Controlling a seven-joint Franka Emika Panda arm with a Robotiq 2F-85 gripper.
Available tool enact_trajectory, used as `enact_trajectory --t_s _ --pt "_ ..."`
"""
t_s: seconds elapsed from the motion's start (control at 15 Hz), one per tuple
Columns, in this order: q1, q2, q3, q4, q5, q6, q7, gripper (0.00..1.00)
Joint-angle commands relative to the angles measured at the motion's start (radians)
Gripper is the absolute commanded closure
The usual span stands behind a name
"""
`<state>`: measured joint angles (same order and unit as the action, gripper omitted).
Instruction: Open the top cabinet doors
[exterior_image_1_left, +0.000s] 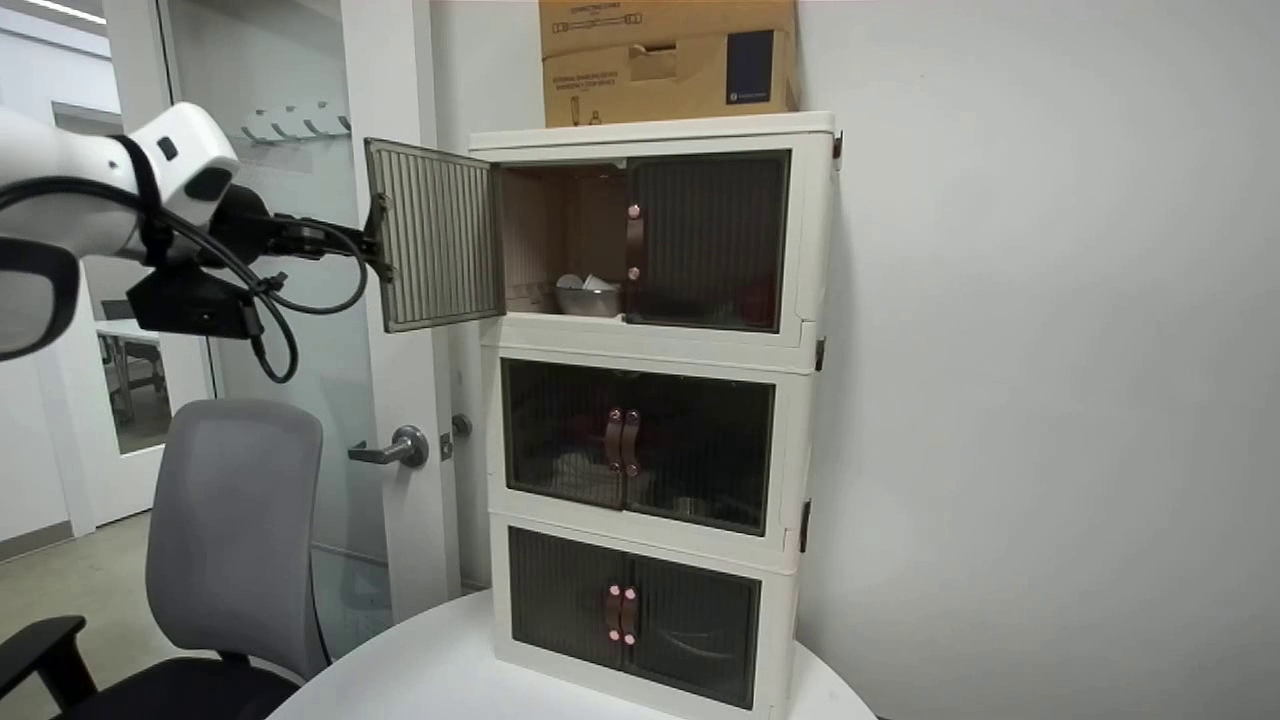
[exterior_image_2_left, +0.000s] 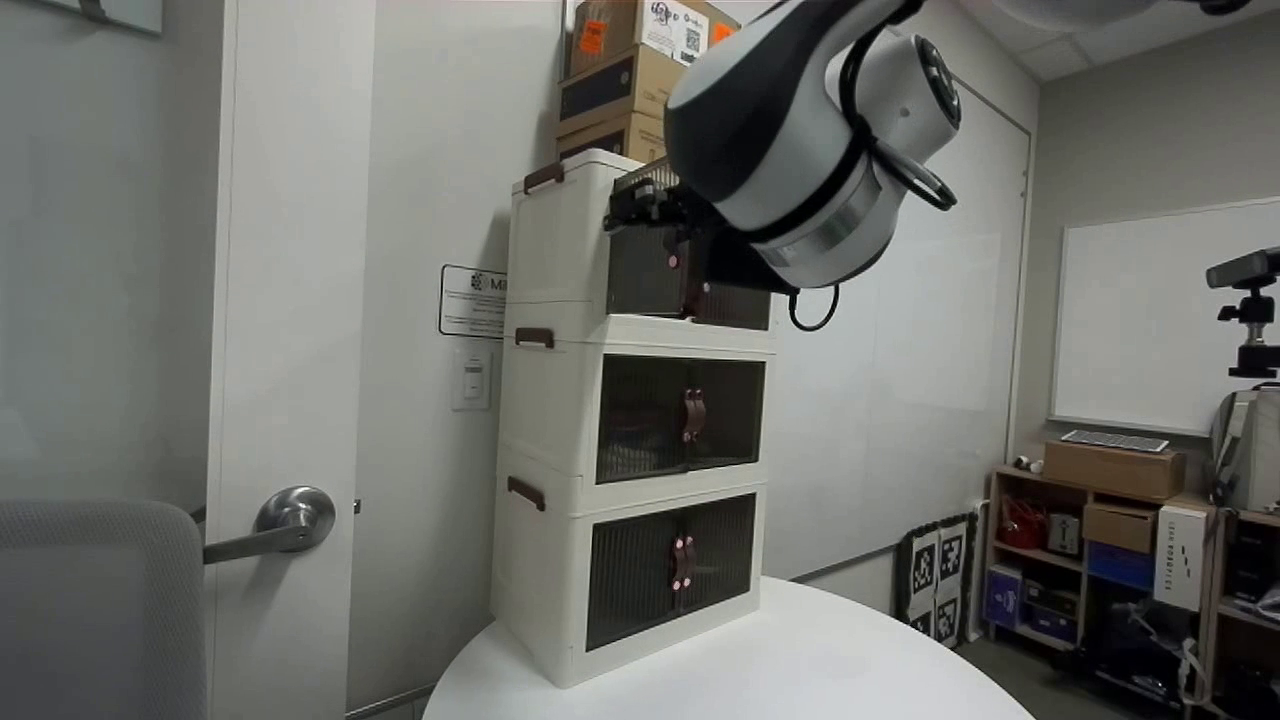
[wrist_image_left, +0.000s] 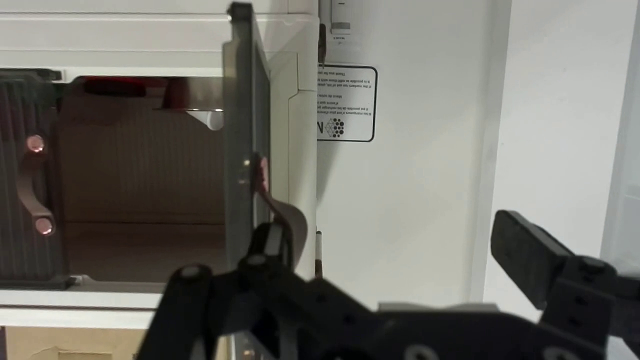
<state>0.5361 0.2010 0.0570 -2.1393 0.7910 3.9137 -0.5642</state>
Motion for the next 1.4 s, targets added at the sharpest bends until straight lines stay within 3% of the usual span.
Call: enact_trajectory --t_s 0.0,0.4,0.47,0.53,0.73,0.93,1.33 --pt "0.096 0.052 0.001 0.051 0.263 0.076 -0.159 0.00" --pt "0.214 0.113 0.092 0.235 0.642 0.280 -0.425 0.00" --pt "0.184 0.116 0.159 0.251 0.655 0.305 -0.449 0.00" --pt "0.189 0.104 0.183 0.259 0.684 0.285 -0.488 0.00" --pt "0.138 0.021 0.258 0.233 0.775 0.077 -0.633 0.00" --pt "0.072 -0.063 0.247 0.202 0.901 -0.164 -0.815 0.00" --pt "-0.192 -0.162 0.244 0.029 1.376 -0.604 -1.276 0.00"
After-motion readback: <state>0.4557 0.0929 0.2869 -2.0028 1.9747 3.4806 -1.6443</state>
